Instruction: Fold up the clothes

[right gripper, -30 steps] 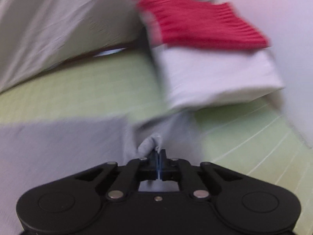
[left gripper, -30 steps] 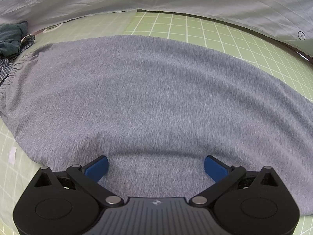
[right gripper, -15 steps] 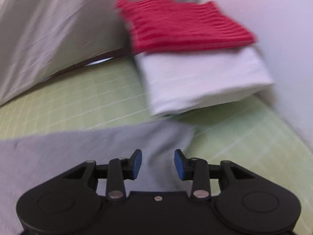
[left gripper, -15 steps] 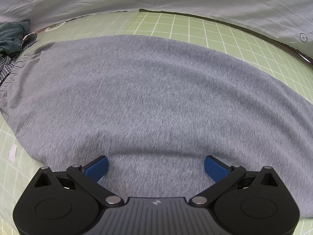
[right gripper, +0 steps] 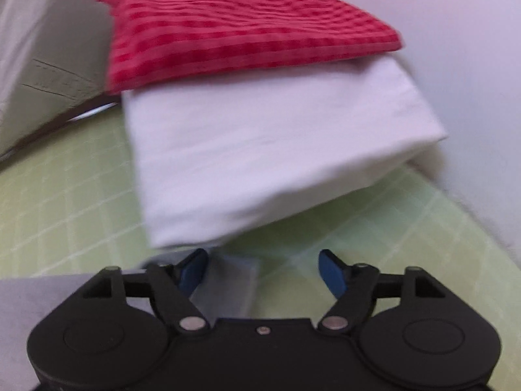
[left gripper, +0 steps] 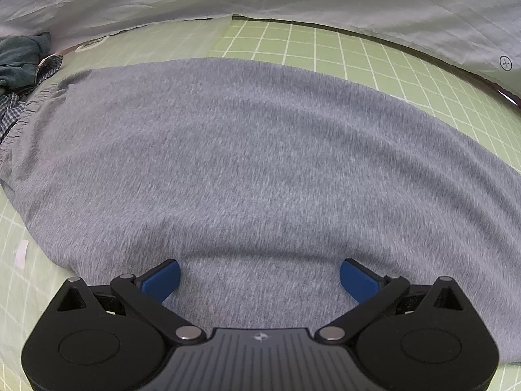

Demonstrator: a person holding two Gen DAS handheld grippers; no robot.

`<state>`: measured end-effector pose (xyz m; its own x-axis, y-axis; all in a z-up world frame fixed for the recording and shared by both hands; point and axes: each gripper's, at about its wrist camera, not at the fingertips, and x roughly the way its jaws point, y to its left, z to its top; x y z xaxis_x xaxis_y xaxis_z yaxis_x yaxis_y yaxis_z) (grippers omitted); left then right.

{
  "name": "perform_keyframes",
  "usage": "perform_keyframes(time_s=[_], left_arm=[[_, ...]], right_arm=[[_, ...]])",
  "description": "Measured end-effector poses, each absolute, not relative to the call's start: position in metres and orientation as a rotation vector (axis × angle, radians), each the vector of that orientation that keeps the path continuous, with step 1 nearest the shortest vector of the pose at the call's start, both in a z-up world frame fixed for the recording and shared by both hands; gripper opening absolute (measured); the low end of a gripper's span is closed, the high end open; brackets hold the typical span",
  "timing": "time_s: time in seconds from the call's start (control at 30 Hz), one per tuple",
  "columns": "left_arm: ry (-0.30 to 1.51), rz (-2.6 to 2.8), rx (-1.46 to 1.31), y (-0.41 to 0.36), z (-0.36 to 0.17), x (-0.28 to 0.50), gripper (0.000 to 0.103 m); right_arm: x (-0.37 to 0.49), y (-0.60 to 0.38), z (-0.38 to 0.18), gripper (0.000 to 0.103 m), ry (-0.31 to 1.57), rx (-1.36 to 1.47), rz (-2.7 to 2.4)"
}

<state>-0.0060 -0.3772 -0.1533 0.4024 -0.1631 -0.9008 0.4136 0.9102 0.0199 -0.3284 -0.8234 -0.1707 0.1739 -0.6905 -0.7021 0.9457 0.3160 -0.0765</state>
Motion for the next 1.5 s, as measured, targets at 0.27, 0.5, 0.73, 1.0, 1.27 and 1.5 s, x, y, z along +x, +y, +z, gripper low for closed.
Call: perform_keyframes(time_s=[0.27,0.5,0.73,1.0,1.27,1.5], left_arm=[[1.084,-0.362,0.247,-0.376,-0.153,-0.008,0.103],[1.085,-0.409,0.24,-0.367,-0.151,-0.012,0.103],[1.082,-0.463,0.215,-0.352,-0.147,-0.019,0.103],[1.023,-0.371,-0.011,-0.252,-0.11,-0.014,0.103],[1.04,-0.204,-0.198,-0.16,-0.107,0.056,0.103],[1.026,-0.147,-0.241,-0.119,-0.118,0.116,0.103]], right_arm=[[-0.334,-0.754,-0.155,0.092,0.718,0.365,-1.157],[-0.325,-0.667,-0.158,0.096,0.709,0.379,-0.985],[-0.345,-0.653,-0.176,0.1,0.755,0.453,-1.014],[-0.332,-0.623,-0.161,0.1,0.809,0.399,-1.096],[-0.269,-0.564,-0.153,0.1,0.809,0.327,-0.978],[-0.227,-0.526,-0.164,0.101,0.834,0.357,-0.969]])
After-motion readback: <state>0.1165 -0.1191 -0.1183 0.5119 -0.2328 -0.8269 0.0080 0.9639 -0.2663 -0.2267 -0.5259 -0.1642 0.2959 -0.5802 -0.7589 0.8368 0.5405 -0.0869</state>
